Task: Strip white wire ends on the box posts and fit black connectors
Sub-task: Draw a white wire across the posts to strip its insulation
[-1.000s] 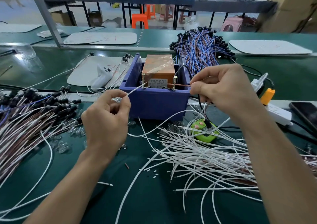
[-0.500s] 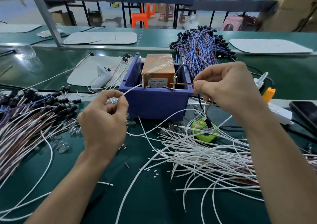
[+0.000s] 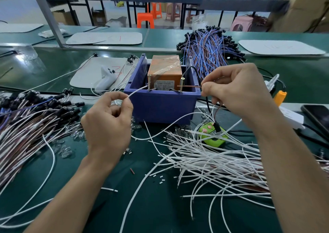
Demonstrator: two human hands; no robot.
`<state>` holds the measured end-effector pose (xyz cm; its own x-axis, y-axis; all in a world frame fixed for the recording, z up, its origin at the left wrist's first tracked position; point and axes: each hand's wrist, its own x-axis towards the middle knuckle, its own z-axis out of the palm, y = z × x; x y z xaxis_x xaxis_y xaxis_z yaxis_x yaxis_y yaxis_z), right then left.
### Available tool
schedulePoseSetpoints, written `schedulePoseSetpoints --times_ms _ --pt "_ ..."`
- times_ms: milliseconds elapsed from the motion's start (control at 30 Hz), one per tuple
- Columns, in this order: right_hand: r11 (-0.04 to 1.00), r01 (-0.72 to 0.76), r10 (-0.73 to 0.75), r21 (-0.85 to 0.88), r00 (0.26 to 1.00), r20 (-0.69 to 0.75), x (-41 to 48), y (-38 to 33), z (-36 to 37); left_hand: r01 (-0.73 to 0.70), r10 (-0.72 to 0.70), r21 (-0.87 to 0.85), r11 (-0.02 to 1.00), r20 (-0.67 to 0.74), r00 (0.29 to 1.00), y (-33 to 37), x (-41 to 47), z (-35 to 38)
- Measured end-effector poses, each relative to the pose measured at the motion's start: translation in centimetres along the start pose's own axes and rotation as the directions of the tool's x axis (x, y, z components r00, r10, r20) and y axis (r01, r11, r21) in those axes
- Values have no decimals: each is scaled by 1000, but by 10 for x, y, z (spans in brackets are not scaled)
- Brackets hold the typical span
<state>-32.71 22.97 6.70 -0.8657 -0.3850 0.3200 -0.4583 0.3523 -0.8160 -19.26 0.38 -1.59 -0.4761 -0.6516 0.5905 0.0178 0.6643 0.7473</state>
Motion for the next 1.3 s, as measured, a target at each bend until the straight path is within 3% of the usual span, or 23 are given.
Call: schedulePoseSetpoints --times_ms 767,967,1100,1300 --pt "998 -50 47 -28 995 -86 0 1 -7 13 -12 -25 1000 52 999 -2 1 -2" --pt "1000 -18 18 -6 1000 20 -3 -5 -4 2 -2 9 1000 21 1000 0 2 -2" --pt "994 -10 -6 110 989 147 -6 -13 -4 25 -24 32 999 -17 1000 0 3 -3" --pt "978 -31 -16 205 974 224 -8 -16 -6 -21 22 -11 1000 77 997 3 -2 -1"
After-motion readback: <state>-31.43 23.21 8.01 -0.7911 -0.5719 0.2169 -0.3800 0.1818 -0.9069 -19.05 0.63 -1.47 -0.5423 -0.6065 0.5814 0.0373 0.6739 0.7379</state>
